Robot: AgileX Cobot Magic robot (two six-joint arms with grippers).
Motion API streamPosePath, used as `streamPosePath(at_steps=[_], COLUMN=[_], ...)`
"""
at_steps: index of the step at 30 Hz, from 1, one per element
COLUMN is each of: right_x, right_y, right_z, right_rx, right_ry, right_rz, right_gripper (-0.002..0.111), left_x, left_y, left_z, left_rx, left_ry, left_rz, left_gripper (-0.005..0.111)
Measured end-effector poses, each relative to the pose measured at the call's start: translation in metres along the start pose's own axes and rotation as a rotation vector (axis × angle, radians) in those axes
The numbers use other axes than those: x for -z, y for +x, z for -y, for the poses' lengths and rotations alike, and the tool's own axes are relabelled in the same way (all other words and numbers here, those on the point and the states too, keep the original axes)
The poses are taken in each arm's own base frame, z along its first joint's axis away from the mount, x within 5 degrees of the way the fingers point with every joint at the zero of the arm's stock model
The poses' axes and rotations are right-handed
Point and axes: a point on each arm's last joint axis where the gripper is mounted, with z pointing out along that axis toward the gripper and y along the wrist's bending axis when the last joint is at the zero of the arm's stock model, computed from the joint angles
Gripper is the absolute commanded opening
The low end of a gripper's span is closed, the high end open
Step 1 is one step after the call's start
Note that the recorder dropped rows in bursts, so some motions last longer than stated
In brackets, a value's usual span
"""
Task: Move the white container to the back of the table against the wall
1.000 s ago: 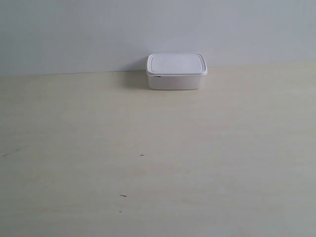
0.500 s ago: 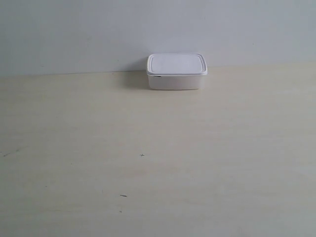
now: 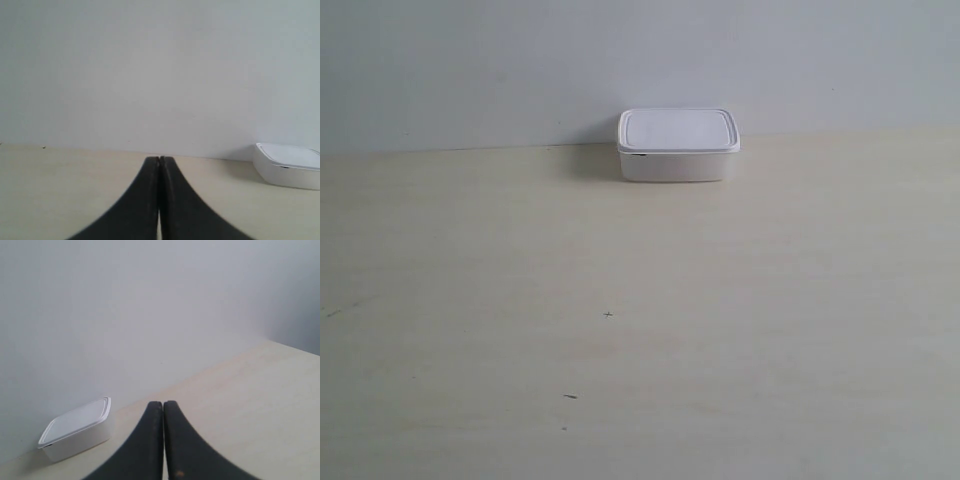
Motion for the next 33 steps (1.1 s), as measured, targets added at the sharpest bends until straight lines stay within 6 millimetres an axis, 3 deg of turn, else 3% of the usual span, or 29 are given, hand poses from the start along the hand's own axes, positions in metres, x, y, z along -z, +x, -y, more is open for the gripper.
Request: streamPosePath(at_steps=[10, 16, 21, 26, 33], right_x=[0.0, 0.0, 0.0, 0.0, 0.0], right_y=[0.0, 0.0, 0.0, 0.0, 0.0], right_z=[0.0, 0.0, 0.0, 0.0, 0.0], right_rx=[0.0, 0.0, 0.0, 0.0, 0.0], right_ry=[0.002, 0.002, 0.002, 0.002, 0.002], right_rz=[-0.003, -0.003, -0.003, -0.003, -0.003], right_gripper=[0.0, 0.0, 0.0, 0.0, 0.0], left_x=[0.0, 0.002, 0.001, 0.0, 0.0], left_y=[0.0, 0.004, 0.003, 0.002, 0.005], left_z=[0.002, 0.016, 0.012, 0.0, 0.0], left_rx=[-0.01, -0.351, -0.609, -0.419, -0.419], left_ry=[0.019, 0.188, 0.138, 0.01, 0.011], left_rz=[-0.004, -0.013, 0.014, -0.022, -0.054], left_gripper=[0.0, 0.0, 0.0, 0.0, 0.0])
